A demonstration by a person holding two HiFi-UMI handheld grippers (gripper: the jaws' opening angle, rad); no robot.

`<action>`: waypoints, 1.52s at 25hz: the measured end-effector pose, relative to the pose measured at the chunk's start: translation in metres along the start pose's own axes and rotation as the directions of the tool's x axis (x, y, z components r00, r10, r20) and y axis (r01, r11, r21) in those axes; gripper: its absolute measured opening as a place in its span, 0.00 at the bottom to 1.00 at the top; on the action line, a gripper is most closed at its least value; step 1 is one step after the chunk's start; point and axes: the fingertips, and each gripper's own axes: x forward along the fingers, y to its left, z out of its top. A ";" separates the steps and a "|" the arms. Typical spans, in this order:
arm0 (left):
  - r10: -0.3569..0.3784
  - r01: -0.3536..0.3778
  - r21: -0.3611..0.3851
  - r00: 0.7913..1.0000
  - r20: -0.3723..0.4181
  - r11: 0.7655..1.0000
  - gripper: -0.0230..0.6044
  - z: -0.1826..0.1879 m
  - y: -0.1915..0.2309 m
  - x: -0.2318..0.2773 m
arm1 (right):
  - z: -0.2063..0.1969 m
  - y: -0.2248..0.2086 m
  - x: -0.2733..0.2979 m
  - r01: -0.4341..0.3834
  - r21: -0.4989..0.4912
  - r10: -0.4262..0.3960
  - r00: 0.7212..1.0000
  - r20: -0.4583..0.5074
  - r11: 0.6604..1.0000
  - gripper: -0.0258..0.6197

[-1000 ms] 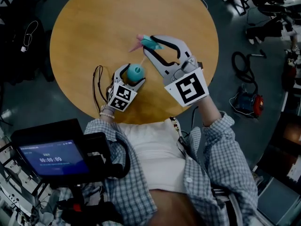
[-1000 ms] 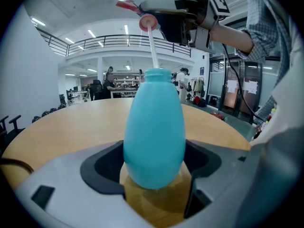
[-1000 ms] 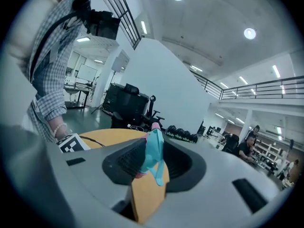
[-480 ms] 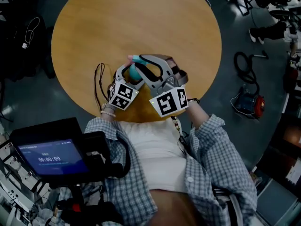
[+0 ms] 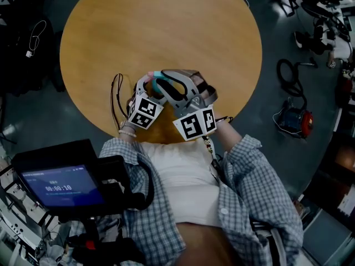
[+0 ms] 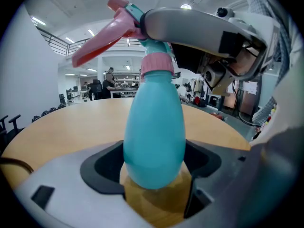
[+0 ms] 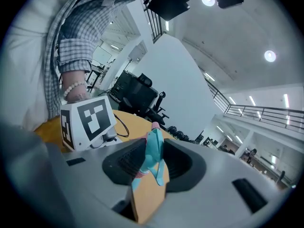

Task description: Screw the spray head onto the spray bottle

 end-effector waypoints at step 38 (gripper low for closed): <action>-0.005 0.005 -0.011 1.000 0.009 1.000 0.64 -0.001 0.001 0.000 | -0.041 -0.022 -0.038 -0.343 0.478 0.340 0.935 0.097 0.809 0.32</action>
